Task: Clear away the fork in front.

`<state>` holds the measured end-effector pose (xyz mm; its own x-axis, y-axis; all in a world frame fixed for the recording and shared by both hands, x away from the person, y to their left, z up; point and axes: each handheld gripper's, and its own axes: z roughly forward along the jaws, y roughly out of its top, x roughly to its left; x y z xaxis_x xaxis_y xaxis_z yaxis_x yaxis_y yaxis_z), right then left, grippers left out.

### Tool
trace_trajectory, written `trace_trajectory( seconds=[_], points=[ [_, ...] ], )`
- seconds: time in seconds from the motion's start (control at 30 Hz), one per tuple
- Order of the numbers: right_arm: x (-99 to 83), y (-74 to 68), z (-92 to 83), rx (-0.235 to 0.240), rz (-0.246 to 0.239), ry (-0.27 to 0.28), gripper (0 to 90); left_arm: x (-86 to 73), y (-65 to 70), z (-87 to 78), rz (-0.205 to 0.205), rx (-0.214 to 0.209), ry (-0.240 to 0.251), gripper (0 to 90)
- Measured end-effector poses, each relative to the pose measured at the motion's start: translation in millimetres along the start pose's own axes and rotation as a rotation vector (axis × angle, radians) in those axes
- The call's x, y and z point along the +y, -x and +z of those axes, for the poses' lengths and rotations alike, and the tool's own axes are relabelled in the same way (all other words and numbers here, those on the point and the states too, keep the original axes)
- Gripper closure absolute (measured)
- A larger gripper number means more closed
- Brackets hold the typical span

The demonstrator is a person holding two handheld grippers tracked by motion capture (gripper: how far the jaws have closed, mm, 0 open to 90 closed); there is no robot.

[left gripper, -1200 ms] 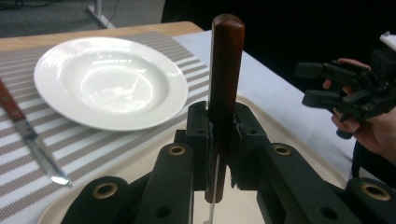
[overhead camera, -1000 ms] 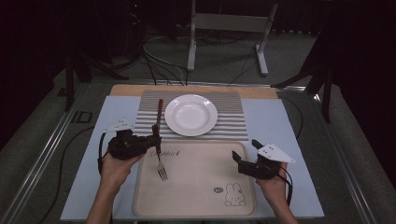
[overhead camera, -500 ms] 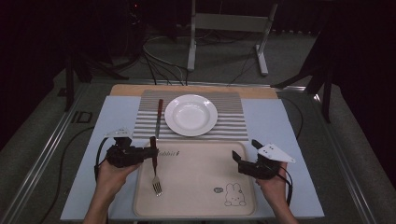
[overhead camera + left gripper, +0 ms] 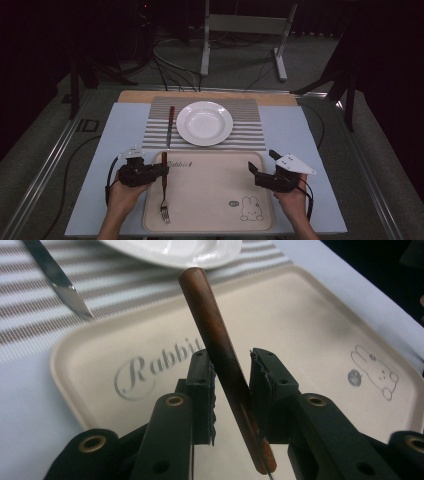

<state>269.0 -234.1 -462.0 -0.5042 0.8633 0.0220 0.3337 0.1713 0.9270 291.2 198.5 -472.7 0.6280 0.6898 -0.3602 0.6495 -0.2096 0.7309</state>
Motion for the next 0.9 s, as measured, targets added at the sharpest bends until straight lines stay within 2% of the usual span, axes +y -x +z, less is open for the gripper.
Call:
trace_trajectory(
  seconds=[0.27, 0.47, 0.7, 0.9],
  points=[
    [-0.3, -0.6, 0.1, 0.006, -0.001, -0.003, 14.2, -9.9, -2.7, 3.7, -0.001, -0.007, -0.028, 70.3],
    [-1.4, -1.3, 0.7, 0.007, -0.005, -0.007, 14.2, -13.4, -9.8, 4.1, 0.0, 0.004, -0.04, 68.2],
    [-2.7, -2.9, 2.0, 0.012, -0.01, -0.014, 14.3, -15.5, -17.3, 0.4, 0.006, 0.051, -0.038, 66.4],
    [-4.4, -5.1, 3.9, 0.018, -0.022, -0.023, 14.2, -16.4, -16.5, 1.8, 0.034, 0.092, -0.058, 64.9]
  ],
)
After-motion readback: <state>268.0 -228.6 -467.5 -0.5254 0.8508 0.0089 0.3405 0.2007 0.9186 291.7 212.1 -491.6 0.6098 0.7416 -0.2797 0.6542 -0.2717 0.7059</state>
